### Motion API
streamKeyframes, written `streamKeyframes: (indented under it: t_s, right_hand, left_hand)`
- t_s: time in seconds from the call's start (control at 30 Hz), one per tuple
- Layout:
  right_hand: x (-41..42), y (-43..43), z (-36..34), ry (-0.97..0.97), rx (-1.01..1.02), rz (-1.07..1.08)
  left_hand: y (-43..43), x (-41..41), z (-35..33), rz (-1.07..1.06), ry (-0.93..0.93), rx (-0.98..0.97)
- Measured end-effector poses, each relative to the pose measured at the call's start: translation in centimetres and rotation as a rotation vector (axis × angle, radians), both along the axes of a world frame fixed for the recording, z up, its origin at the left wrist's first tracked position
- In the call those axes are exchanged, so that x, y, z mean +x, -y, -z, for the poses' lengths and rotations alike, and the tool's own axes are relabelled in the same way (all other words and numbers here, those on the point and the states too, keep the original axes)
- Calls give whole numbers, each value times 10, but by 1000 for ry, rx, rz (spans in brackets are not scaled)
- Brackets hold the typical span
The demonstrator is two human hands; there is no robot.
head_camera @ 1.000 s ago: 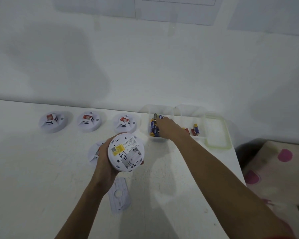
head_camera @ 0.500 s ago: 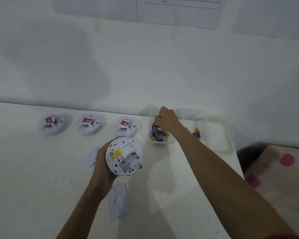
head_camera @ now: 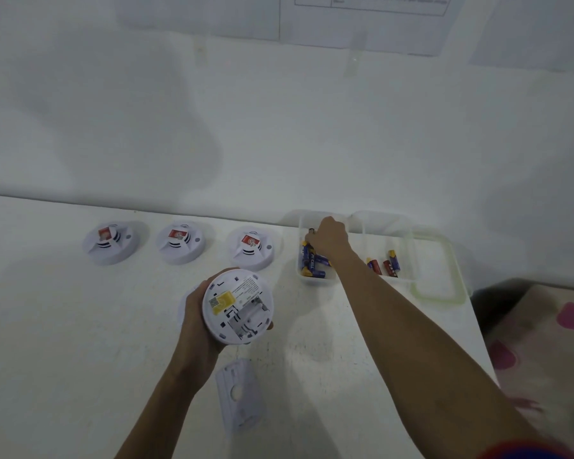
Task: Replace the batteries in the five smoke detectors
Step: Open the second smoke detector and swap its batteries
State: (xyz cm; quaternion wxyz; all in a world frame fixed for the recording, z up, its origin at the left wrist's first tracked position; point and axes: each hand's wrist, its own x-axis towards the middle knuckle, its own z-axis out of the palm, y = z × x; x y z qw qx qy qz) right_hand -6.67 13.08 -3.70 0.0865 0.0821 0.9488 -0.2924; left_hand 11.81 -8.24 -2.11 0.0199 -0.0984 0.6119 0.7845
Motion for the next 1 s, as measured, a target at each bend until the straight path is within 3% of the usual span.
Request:
streamKeyframes:
  t_s: [0.4,0.57,0.77,0.9,1.0]
  right_hand:
    - [8,5,-13,-105,-109,50]
    - [28,10,-39,-252,-380,163]
    - [87,29,-78,-295,-959,259]
    - [136,53,-97,-290,-1079,154]
    - [169,77,-105,-340,-1015,95]
  left_hand:
    - [6,6,-15,78,-34,96]
    - [9,7,-20,66,-4,127]
    - [20,14,-30,67,1,203]
    - [37,23,-34,97,15,216]
    - [51,30,-46,140,-22,201]
